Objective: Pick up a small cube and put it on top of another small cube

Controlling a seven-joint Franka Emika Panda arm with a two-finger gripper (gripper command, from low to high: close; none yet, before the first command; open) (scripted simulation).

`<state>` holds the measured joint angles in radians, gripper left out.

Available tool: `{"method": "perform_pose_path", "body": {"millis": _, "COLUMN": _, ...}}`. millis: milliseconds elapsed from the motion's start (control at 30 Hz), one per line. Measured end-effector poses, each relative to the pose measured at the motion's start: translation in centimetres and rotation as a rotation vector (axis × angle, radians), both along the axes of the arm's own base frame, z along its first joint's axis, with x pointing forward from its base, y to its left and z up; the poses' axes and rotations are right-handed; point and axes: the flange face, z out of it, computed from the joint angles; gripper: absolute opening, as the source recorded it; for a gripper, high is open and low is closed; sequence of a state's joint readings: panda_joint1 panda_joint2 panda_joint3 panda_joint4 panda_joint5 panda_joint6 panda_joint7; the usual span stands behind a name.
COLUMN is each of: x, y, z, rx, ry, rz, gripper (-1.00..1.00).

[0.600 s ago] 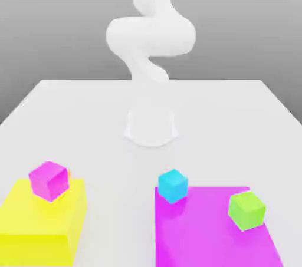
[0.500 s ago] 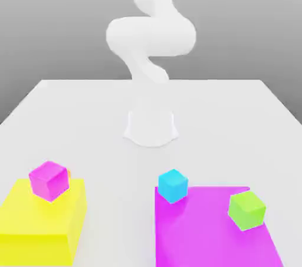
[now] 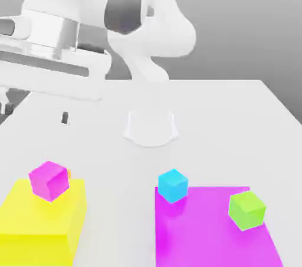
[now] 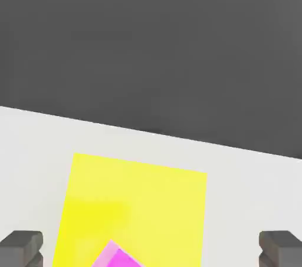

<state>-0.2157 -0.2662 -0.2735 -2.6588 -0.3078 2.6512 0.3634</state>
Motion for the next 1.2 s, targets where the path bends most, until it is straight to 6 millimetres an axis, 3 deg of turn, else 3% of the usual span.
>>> {"method": "perform_pose_path", "body": {"millis": 200, "x": -5.6, "y": -3.1, "z": -9.3, "rx": 0.079, "ry": 0.14, "rz": 0.055, "gripper": 0.0}}
{"method": "perform_pose_path", "body": {"millis": 367, "x": -11.0, "y": -4.2, "z": -15.3, "rx": 0.173, "ry": 0.202, "rz": 0.082, "gripper": 0.0}}
{"method": "perform_pose_path", "body": {"millis": 667, "x": -11.0, "y": -3.6, "z": -21.5, "rx": 0.178, "ry": 0.209, "rz": 0.106, "gripper": 0.0}}
{"method": "perform_pose_path", "body": {"millis": 700, "x": -11.1, "y": -3.6, "z": -22.1, "rx": 0.178, "ry": 0.21, "rz": 0.107, "gripper": -1.0}}
{"method": "perform_pose_path", "body": {"millis": 933, "x": -11.0, "y": -3.6, "z": -22.1, "rx": 0.181, "ry": 0.211, "rz": 0.107, "gripper": -1.0}}
{"method": "perform_pose_path", "body": {"millis": 1200, "x": -10.9, "y": -3.7, "z": -17.1, "rx": 0.181, "ry": 0.207, "rz": 0.106, "gripper": -1.0}}
